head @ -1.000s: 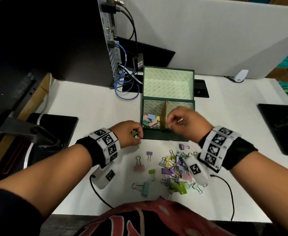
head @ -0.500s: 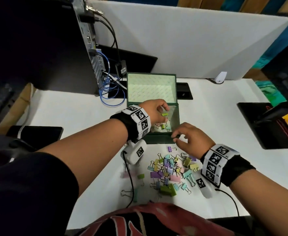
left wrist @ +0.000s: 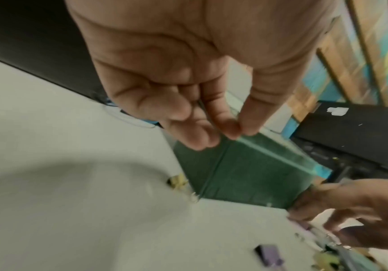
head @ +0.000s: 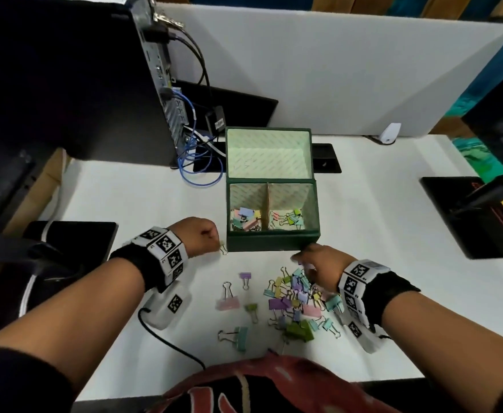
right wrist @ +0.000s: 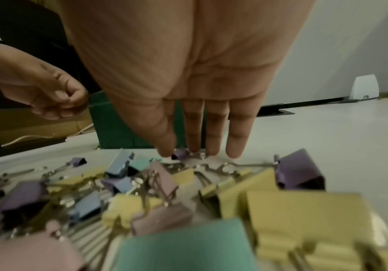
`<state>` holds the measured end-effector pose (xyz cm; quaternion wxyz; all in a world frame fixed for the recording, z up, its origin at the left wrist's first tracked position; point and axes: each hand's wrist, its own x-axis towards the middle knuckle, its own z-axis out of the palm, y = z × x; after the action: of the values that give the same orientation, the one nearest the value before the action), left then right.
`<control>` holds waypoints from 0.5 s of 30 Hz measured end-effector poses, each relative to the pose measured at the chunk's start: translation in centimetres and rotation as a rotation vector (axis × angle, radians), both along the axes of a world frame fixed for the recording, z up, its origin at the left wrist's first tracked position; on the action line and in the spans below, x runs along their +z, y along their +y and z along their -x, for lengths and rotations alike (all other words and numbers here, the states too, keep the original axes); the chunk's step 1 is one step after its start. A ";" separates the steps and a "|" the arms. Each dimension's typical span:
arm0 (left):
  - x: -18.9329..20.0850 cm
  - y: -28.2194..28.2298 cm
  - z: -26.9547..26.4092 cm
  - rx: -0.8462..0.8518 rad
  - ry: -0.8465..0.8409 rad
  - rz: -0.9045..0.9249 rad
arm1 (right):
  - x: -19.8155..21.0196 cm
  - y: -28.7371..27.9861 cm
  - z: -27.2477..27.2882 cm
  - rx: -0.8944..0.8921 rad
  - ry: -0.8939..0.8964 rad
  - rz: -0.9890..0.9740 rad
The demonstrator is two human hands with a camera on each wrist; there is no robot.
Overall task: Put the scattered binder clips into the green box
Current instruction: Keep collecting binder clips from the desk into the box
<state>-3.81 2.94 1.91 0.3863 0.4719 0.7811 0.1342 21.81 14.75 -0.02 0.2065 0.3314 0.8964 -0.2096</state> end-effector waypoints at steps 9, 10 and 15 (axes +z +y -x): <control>-3.8 0.5 -0.8 -0.132 0.304 0.059 | -0.8 -0.4 0.5 -0.029 0.053 -0.062; -4.0 0.6 -1.1 -0.132 0.314 0.058 | -0.7 -0.4 0.6 -0.020 0.036 -0.063; -4.5 0.7 -1.4 -0.109 0.300 0.056 | -0.3 -0.8 0.6 -0.089 0.036 0.013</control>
<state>-2.40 3.67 -2.57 0.2848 0.5174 0.8067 0.0193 21.19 13.99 -0.28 0.1827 0.3659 0.8829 -0.2306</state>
